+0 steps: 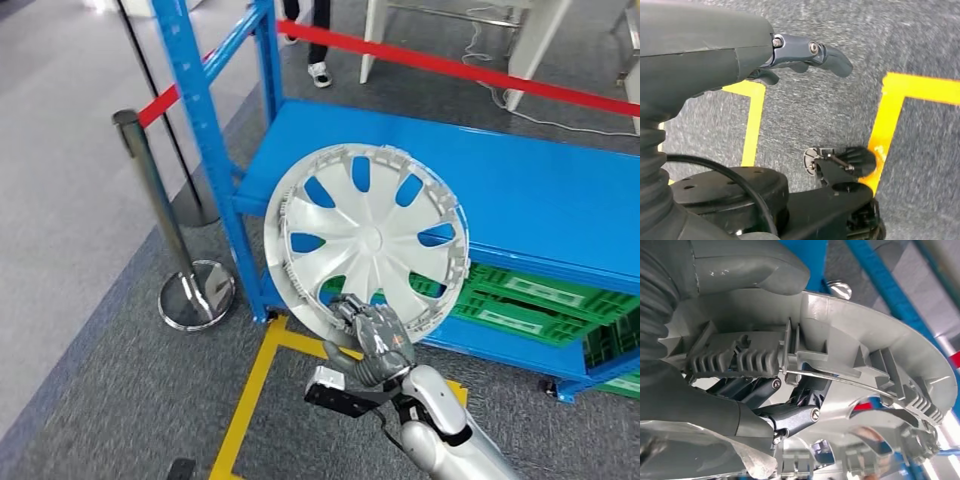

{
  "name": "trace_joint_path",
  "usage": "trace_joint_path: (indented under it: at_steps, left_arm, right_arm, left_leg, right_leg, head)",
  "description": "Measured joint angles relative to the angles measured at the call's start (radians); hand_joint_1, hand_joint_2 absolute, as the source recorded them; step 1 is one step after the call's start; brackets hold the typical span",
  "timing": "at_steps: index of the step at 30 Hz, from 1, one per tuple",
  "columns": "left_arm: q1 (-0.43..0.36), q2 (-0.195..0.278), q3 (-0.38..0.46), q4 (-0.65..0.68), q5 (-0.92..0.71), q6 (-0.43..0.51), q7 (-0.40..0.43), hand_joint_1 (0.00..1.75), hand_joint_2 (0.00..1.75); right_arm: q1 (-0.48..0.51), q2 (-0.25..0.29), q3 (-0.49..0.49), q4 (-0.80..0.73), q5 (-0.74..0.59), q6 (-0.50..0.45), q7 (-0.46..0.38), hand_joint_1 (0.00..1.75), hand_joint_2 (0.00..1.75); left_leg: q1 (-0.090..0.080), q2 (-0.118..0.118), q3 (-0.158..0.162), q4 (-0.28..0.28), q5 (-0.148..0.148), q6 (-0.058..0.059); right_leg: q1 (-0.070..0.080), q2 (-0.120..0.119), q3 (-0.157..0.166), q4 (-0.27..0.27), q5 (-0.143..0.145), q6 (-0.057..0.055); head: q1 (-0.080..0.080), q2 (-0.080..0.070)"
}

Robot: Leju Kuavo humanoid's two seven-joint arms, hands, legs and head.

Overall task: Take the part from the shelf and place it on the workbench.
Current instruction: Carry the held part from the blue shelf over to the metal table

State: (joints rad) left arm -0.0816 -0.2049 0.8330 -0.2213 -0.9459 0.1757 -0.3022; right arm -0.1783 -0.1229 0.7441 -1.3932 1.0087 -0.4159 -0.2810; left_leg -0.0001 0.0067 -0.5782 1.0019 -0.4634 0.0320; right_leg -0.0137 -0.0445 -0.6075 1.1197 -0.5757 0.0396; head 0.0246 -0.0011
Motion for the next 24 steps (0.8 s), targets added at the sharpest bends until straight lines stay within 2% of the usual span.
trace_joint_path:
  at_steps: [1, 2, 3, 4, 5, 6, 7, 8, 9, 10, 11, 12, 13, 14, 16, 17, 18, 19, 20, 21, 22, 23, 24]
  left_arm:
    - [0.000, -0.001, 0.000, 0.000, -0.002, 0.002, 0.001, 0.00, 1.75]
    - [0.000, -0.002, 0.000, 0.000, -0.004, 0.002, 0.003, 0.00, 1.75]
    - [0.001, -0.003, 0.000, 0.000, -0.005, 0.003, 0.004, 0.00, 1.75]
    - [0.002, -0.003, 0.000, 0.000, -0.006, 0.003, 0.006, 0.00, 1.75]
    - [0.002, -0.003, 0.000, 0.000, -0.006, 0.003, 0.007, 0.00, 1.75]
    - [0.002, -0.003, 0.000, 0.000, -0.006, 0.003, 0.008, 0.00, 1.75]
    - [0.002, -0.004, 0.000, 0.000, -0.006, 0.003, 0.008, 0.00, 1.75]
    - [0.001, -0.004, 0.000, 0.000, -0.006, 0.003, 0.009, 0.00, 1.75]
    - [-0.001, -0.004, 0.001, 0.000, -0.007, 0.003, 0.010, 0.00, 1.75]
    - [-0.001, -0.004, 0.001, 0.000, -0.007, 0.003, 0.011, 0.00, 1.75]
    - [-0.001, -0.003, 0.001, 0.000, -0.007, 0.004, 0.012, 0.00, 1.75]
    - [0.001, -0.003, 0.001, 0.000, -0.007, 0.005, 0.012, 0.00, 1.75]
    - [0.002, -0.003, 0.001, 0.000, -0.008, 0.006, 0.013, 0.00, 1.75]
    - [0.002, -0.002, 0.001, 0.001, -0.008, 0.007, 0.013, 0.00, 1.75]
    - [-0.003, -0.002, 0.001, 0.001, -0.009, 0.007, 0.014, 0.00, 1.75]
    - [-0.007, -0.002, 0.001, 0.001, -0.009, 0.007, 0.014, 0.00, 1.75]
    - [-0.009, -0.002, 0.001, 0.001, -0.009, 0.006, 0.014, 0.00, 1.75]
    - [-0.010, -0.002, 0.001, 0.001, -0.009, 0.005, 0.014, 0.00, 1.75]
    - [-0.010, -0.002, 0.001, 0.001, -0.009, 0.005, 0.014, 0.00, 1.75]
    - [-0.010, -0.002, 0.001, 0.001, -0.009, 0.004, 0.013, 0.00, 1.75]
    - [-0.011, -0.002, 0.001, 0.001, -0.009, 0.003, 0.013, 0.00, 1.75]
    - [-0.013, -0.002, 0.001, 0.001, -0.009, 0.002, 0.012, 0.00, 1.75]
    - [-0.015, -0.004, 0.001, 0.001, -0.010, 0.001, 0.011, 0.00, 1.75]
  right_arm:
    - [0.000, -0.001, 0.000, 0.000, 0.000, 0.000, -0.001, 1.75, 1.75]
    - [0.001, -0.002, 0.000, 0.000, 0.000, 0.000, -0.002, 1.75, 1.75]
    - [0.002, -0.003, 0.001, 0.000, 0.000, 0.000, -0.002, 1.75, 1.75]
    - [0.003, -0.004, 0.001, 0.000, 0.000, 0.000, -0.002, 1.75, 1.75]
    - [0.003, -0.005, 0.001, 0.000, 0.000, 0.000, -0.002, 1.75, 1.75]
    - [0.002, -0.005, 0.001, 0.000, 0.000, 0.000, -0.001, 1.75, 1.75]
    - [0.000, -0.006, 0.001, 0.001, 0.000, 0.000, -0.001, 1.75, 1.75]
    - [-0.002, -0.006, 0.002, 0.000, 0.000, 0.000, -0.002, 1.75, 1.75]
    - [-0.003, -0.006, 0.002, 0.000, 0.000, 0.000, -0.003, 1.75, 1.75]
    - [-0.003, -0.006, 0.003, 0.001, 0.000, 0.001, -0.003, 1.75, 1.75]
    - [-0.003, -0.007, 0.004, 0.001, -0.001, 0.001, -0.003, 1.75, 1.75]
    - [-0.004, -0.007, 0.005, 0.002, -0.002, 0.002, -0.003, 1.75, 1.75]
    - [-0.006, -0.007, 0.005, 0.002, -0.004, 0.002, -0.003, 1.75, 1.75]
    - [-0.009, -0.007, 0.005, 0.003, -0.006, 0.003, -0.004, 1.75, 1.75]
    - [-0.013, -0.007, 0.005, 0.003, -0.007, 0.004, -0.006, 1.75, 1.75]
    - [-0.014, -0.008, 0.005, 0.004, -0.007, 0.004, -0.008, 1.75, 1.75]
    - [-0.014, -0.008, 0.006, 0.004, -0.007, 0.005, -0.009, 1.75, 1.75]
    - [-0.014, -0.008, 0.006, 0.005, -0.008, 0.006, -0.010, 1.75, 1.75]
    - [-0.014, -0.008, 0.007, 0.006, -0.008, 0.007, -0.010, 1.75, 1.75]
    - [-0.014, -0.008, 0.009, 0.007, -0.009, 0.008, -0.010, 1.75, 1.75]
    - [-0.015, -0.008, 0.009, 0.008, -0.009, 0.008, -0.010, 1.75, 1.75]
    - [-0.016, -0.008, 0.010, 0.008, -0.009, 0.008, -0.011, 1.75, 1.75]
    - [-0.019, -0.008, 0.010, 0.008, -0.009, 0.008, -0.011, 1.75, 1.75]
  left_leg:
    - [0.001, -0.012, -0.001, 0.000, 0.001, 0.003]
    - [0.001, -0.026, -0.002, 0.000, 0.002, 0.004]
    - [0.001, -0.039, -0.003, 0.001, 0.003, 0.005]
    - [0.001, -0.054, -0.003, 0.002, 0.003, 0.004]
    - [0.002, -0.068, -0.002, 0.003, 0.003, 0.004]
    - [0.002, -0.083, -0.003, 0.006, 0.002, 0.003]
    - [0.002, -0.096, -0.006, 0.010, 0.001, 0.000]
    - [0.002, -0.109, -0.012, 0.017, 0.000, -0.005]
    - [0.003, -0.121, -0.020, 0.021, 0.001, -0.011]
    - [0.005, -0.134, -0.028, 0.024, 0.004, -0.018]
    - [0.007, -0.149, -0.035, 0.026, 0.007, -0.024]
    - [0.009, -0.154, -0.039, 0.027, 0.007, -0.030]
    - [0.009, -0.138, -0.046, 0.038, 0.000, -0.034]
    - [0.007, -0.109, -0.061, 0.068, -0.018, -0.039]
    - [0.007, -0.038, -0.115, 0.180, -0.075, -0.048]
    - [0.009, -0.022, -0.144, 0.244, -0.101, -0.051]
    - [0.010, -0.016, -0.163, 0.288, -0.112, -0.053]
    - [0.010, -0.014, -0.166, 0.298, -0.106, -0.054]
    - [0.010, -0.011, -0.149, 0.269, -0.081, -0.052]
    - [0.009, -0.003, -0.116, 0.208, -0.046, -0.049]
    - [0.005, 0.016, -0.080, 0.141, -0.020, -0.045]
    - [0.000, 0.035, -0.051, 0.082, -0.003, -0.040]
    - [-0.005, 0.049, -0.035, 0.047, 0.003, -0.035]
  right_leg:
    - [-0.001, 0.025, -0.035, 0.075, -0.033, 0.002]
    - [0.000, 0.038, -0.068, 0.142, -0.056, 0.004]
    - [0.000, 0.042, -0.090, 0.182, -0.061, 0.004]
    - [0.000, 0.044, -0.094, 0.182, -0.046, 0.004]
    - [-0.001, 0.047, -0.077, 0.140, -0.013, 0.003]
    - [-0.004, 0.063, -0.047, 0.069, 0.028, 0.002]
    - [-0.009, 0.095, -0.017, 0.002, 0.057, 0.002]
    - [-0.015, 0.127, 0.009, -0.054, 0.074, 0.002]
    - [-0.019, 0.152, 0.023, -0.085, 0.080, 0.002]
    - [-0.020, 0.163, 0.027, -0.091, 0.075, 0.001]
    - [-0.019, 0.152, 0.030, -0.095, 0.076, -0.002]
    - [-0.018, 0.136, 0.031, -0.095, 0.077, -0.006]
    - [-0.019, 0.121, 0.034, -0.097, 0.078, -0.012]
    - [-0.019, 0.103, 0.036, -0.100, 0.079, -0.018]
    - [-0.016, 0.069, 0.040, -0.102, 0.077, -0.027]
    - [-0.013, 0.050, 0.040, -0.102, 0.075, -0.030]
    - [-0.012, 0.032, 0.042, -0.101, 0.073, -0.032]
    - [-0.010, 0.015, 0.043, -0.101, 0.072, -0.032]
    - [-0.010, 0.000, 0.045, -0.101, 0.070, -0.032]
    - [-0.009, -0.013, 0.048, -0.101, 0.067, -0.030]
    - [-0.007, -0.025, 0.051, -0.101, 0.065, -0.027]
    - [-0.005, -0.035, 0.053, -0.100, 0.062, -0.024]
    - [-0.002, -0.045, 0.054, -0.100, 0.060, -0.020]
  head:
    - [0.003, 0.000]
    - [0.004, 0.000]
    - [0.004, 0.000]
    - [0.005, 0.000]
    - [0.005, 0.000]
    - [0.005, 0.000]
    - [0.006, 0.000]
    - [0.005, 0.000]
    - [0.004, 0.000]
    - [0.003, 0.000]
    - [0.002, 0.000]
    - [0.002, 0.000]
    - [0.000, 0.000]
    - [-0.004, 0.000]
    - [-0.012, 0.000]
    - [-0.014, 0.000]
    - [-0.014, 0.000]
    - [-0.014, 0.000]
    - [-0.014, 0.000]
    - [-0.014, 0.000]
    - [-0.014, 0.000]
    - [-0.014, 0.000]
    - [-0.014, 0.000]
